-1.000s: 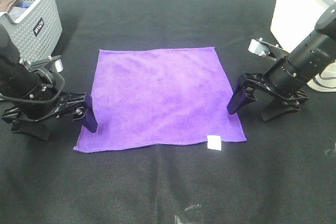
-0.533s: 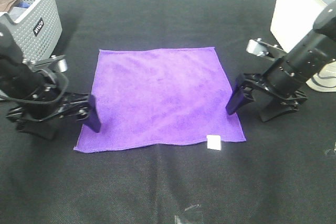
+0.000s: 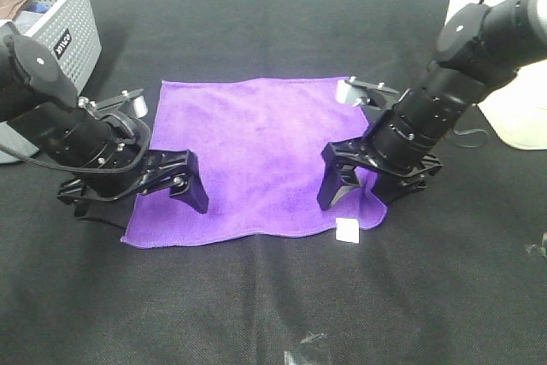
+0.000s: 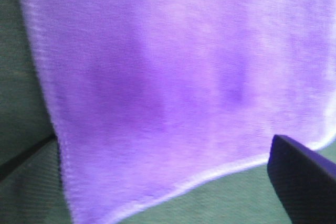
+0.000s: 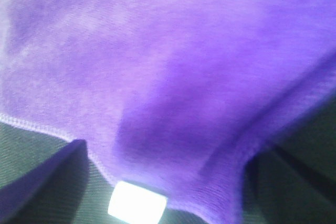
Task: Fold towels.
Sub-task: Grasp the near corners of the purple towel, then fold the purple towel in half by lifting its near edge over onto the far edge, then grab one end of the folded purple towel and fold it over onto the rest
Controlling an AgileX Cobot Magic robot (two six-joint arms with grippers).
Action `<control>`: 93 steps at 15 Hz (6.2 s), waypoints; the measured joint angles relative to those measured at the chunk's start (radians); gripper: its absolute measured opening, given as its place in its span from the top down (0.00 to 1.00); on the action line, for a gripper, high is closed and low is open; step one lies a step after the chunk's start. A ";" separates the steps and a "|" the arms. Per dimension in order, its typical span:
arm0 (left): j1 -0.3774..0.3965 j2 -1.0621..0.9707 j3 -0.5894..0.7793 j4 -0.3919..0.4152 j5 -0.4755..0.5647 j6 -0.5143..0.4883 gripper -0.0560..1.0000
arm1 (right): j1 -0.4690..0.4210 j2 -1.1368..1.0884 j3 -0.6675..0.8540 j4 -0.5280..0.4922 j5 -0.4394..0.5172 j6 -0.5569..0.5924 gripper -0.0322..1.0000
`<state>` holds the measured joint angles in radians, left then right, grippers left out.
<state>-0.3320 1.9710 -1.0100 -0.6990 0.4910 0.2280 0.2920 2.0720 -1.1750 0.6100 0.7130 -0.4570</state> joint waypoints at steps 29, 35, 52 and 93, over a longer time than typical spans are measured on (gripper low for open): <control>-0.018 -0.091 -0.119 0.088 -0.022 0.125 0.95 | 0.010 -0.030 -0.193 -0.028 0.088 0.054 0.94; 0.047 0.029 -0.387 0.141 -0.027 0.136 0.95 | -0.018 0.046 -0.504 -0.163 0.091 0.156 0.94; 0.084 0.337 -0.644 0.151 -0.283 0.159 0.95 | -0.102 0.460 -0.953 -0.175 0.064 0.230 0.94; 0.286 0.701 -1.342 0.158 0.626 0.026 0.23 | -0.099 0.381 -1.116 -0.216 0.500 0.236 0.27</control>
<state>-0.0460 2.6720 -2.3520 -0.5410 1.1170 0.2540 0.1930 2.4530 -2.2910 0.3940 1.2130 -0.2210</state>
